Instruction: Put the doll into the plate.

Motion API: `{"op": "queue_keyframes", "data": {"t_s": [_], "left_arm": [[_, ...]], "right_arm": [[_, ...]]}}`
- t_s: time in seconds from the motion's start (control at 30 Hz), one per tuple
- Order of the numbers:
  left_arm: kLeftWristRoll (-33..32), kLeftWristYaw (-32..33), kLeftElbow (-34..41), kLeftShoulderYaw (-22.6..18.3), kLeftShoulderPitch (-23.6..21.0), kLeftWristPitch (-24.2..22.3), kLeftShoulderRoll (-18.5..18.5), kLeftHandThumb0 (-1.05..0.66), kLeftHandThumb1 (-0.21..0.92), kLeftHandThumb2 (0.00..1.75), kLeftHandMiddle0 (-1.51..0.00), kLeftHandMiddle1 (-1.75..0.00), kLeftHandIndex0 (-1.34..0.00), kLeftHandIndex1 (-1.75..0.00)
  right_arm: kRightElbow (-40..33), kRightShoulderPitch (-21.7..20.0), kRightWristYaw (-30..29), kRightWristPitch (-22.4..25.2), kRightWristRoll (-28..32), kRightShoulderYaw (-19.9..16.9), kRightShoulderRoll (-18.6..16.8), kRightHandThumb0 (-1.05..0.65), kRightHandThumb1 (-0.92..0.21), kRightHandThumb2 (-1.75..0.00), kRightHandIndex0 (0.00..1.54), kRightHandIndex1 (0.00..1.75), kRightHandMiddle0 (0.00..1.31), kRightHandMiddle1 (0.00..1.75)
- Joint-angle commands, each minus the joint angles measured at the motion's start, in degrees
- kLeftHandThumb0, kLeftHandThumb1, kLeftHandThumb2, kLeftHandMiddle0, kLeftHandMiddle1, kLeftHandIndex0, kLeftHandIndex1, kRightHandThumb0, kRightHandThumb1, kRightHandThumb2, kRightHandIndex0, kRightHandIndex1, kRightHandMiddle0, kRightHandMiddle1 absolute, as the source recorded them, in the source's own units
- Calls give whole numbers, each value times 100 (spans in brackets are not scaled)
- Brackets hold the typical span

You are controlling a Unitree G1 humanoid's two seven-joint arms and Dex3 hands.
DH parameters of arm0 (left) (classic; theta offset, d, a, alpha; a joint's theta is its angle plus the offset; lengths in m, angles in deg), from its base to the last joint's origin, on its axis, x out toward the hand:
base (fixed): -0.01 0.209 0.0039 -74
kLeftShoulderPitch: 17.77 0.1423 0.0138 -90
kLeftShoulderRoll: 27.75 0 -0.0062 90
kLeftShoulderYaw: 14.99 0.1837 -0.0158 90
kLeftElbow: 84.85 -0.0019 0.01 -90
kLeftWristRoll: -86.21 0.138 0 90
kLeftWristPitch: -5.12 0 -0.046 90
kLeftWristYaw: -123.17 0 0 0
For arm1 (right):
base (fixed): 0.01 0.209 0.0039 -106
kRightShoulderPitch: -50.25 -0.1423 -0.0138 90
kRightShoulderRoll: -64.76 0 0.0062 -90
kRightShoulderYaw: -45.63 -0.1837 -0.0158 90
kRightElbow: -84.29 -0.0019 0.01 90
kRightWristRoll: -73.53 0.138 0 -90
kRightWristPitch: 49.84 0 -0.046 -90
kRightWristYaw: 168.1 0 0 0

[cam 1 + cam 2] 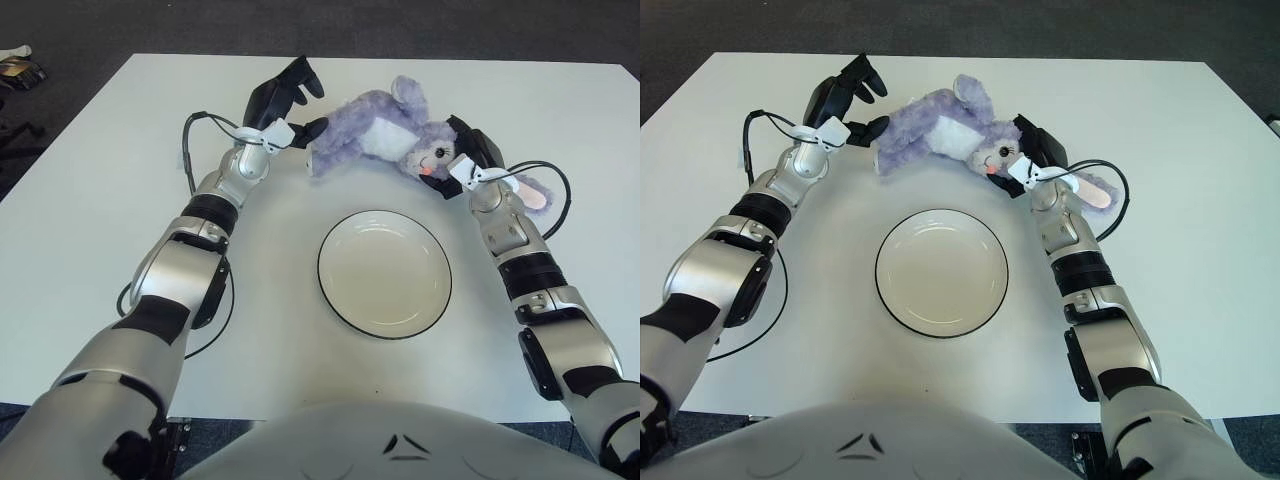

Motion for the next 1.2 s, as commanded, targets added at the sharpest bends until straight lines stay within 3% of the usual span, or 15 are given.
{"op": "queue_keyframes", "data": {"t_s": [0.0,0.2,0.23,0.33,0.47,0.73,0.97,1.17], "left_arm": [[435,735,-43,221,122,303,-249,-20,56,99,-17,-161,-39,-173],[1051,1814,-204,570,63,626,-462,-37,63,85,-2,-144,-41,-167],[1146,1983,-240,631,43,645,-490,-32,46,97,-1,-139,-26,-165],[1476,2558,-395,861,-39,590,-596,-28,21,116,0,-128,-9,-157],[1664,2918,-596,1033,-97,490,-647,-28,11,123,0,-115,-2,-144],[1676,3084,-760,1163,-78,469,-674,-37,11,120,0,-103,0,-134],[1696,3070,-761,1240,-8,531,-740,-47,17,111,0,-95,0,-128],[1667,2931,-760,1316,24,705,-802,-51,18,107,0,-98,0,-123]], "right_arm": [[-266,128,460,398,166,-73,99,54,-14,-153,75,175,99,175],[-601,114,989,820,296,-156,189,55,-14,-154,76,175,98,175],[-650,112,1062,881,317,-166,207,55,-14,-154,76,175,98,175],[-790,82,1333,1082,428,-229,265,55,-14,-154,76,175,98,175],[-857,72,1616,1136,739,-450,296,54,-14,-153,76,175,98,175],[-854,72,1985,1094,1168,-690,377,55,-13,-155,77,175,102,175],[-1083,33,2250,1576,1394,-807,460,55,-12,-155,77,175,104,175],[-1178,29,2367,1730,1509,-842,502,55,-12,-155,77,175,106,175]]}}
